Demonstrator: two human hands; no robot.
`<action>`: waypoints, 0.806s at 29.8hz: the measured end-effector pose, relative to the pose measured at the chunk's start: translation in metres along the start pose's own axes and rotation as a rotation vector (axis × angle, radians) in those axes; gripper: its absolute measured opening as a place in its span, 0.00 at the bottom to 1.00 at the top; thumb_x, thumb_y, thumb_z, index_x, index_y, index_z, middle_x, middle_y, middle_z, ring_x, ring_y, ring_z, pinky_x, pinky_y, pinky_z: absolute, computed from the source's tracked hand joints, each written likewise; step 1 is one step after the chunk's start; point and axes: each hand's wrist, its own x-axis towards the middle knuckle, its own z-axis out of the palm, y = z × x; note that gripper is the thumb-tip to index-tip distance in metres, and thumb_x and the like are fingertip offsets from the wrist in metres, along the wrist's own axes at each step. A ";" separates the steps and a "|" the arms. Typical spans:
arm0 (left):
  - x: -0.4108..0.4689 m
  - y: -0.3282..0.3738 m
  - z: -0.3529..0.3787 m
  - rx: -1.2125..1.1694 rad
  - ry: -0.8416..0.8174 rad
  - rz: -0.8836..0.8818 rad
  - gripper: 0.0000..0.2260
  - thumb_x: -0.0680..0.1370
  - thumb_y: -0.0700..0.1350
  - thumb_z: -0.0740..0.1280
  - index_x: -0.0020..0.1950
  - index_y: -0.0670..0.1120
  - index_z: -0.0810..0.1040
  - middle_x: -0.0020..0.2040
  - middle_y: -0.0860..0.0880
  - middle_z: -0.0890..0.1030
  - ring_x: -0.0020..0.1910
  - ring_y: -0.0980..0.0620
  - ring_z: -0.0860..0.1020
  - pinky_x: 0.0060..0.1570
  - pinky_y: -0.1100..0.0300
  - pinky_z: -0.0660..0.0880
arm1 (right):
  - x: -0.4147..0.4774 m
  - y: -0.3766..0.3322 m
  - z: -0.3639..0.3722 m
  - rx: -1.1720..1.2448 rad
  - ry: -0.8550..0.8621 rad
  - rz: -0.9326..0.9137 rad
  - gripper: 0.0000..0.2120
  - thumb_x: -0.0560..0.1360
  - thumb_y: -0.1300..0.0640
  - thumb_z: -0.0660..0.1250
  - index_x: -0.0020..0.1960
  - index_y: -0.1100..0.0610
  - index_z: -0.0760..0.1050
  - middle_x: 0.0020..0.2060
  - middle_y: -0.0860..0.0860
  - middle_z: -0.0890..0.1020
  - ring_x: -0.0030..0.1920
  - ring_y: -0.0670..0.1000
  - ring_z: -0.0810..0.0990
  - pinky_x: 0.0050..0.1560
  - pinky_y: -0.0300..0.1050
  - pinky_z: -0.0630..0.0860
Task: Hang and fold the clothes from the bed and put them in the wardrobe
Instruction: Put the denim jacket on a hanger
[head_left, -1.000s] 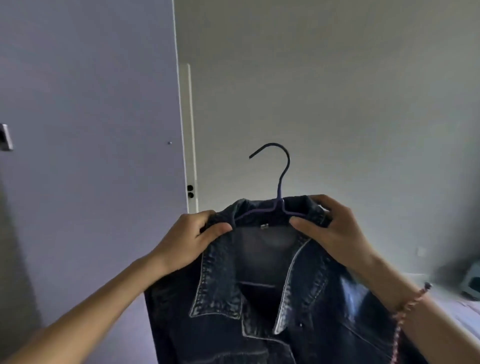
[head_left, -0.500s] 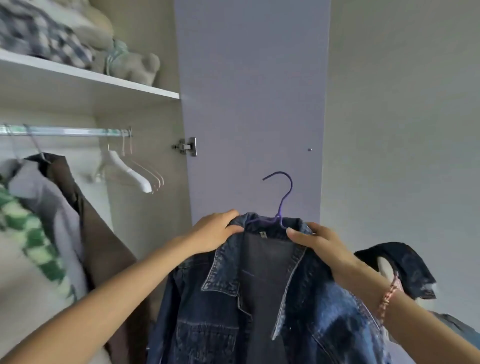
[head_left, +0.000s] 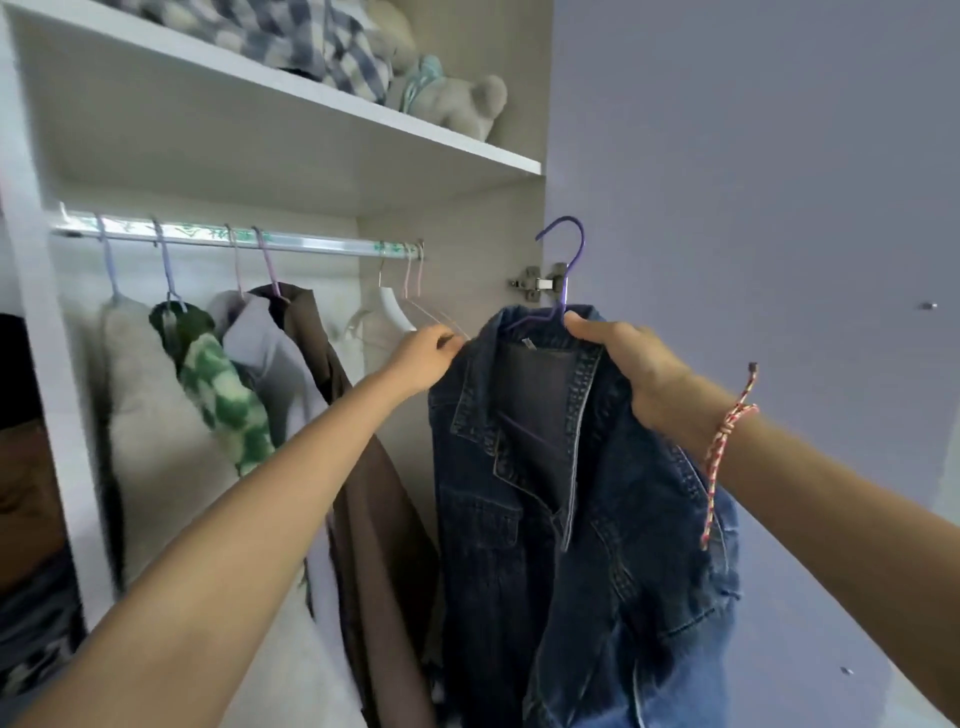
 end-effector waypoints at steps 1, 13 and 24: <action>0.005 -0.015 0.003 0.013 -0.006 -0.059 0.12 0.82 0.45 0.56 0.54 0.39 0.76 0.46 0.44 0.76 0.47 0.45 0.74 0.41 0.59 0.64 | 0.003 0.002 0.003 0.032 0.007 0.001 0.31 0.69 0.40 0.70 0.66 0.55 0.72 0.67 0.50 0.71 0.68 0.54 0.68 0.71 0.53 0.61; 0.087 -0.110 -0.054 0.100 0.044 -0.435 0.17 0.82 0.45 0.52 0.68 0.37 0.66 0.67 0.38 0.70 0.65 0.40 0.69 0.61 0.56 0.66 | 0.122 0.028 0.173 0.200 -0.128 0.040 0.19 0.72 0.44 0.63 0.53 0.57 0.81 0.49 0.58 0.83 0.48 0.57 0.82 0.51 0.47 0.77; 0.107 -0.146 -0.092 -0.826 0.436 -0.470 0.08 0.82 0.42 0.56 0.49 0.46 0.74 0.49 0.49 0.74 0.47 0.53 0.72 0.52 0.52 0.71 | 0.213 -0.006 0.290 0.234 -0.147 -0.065 0.09 0.75 0.60 0.63 0.36 0.59 0.75 0.36 0.58 0.80 0.40 0.58 0.79 0.52 0.53 0.76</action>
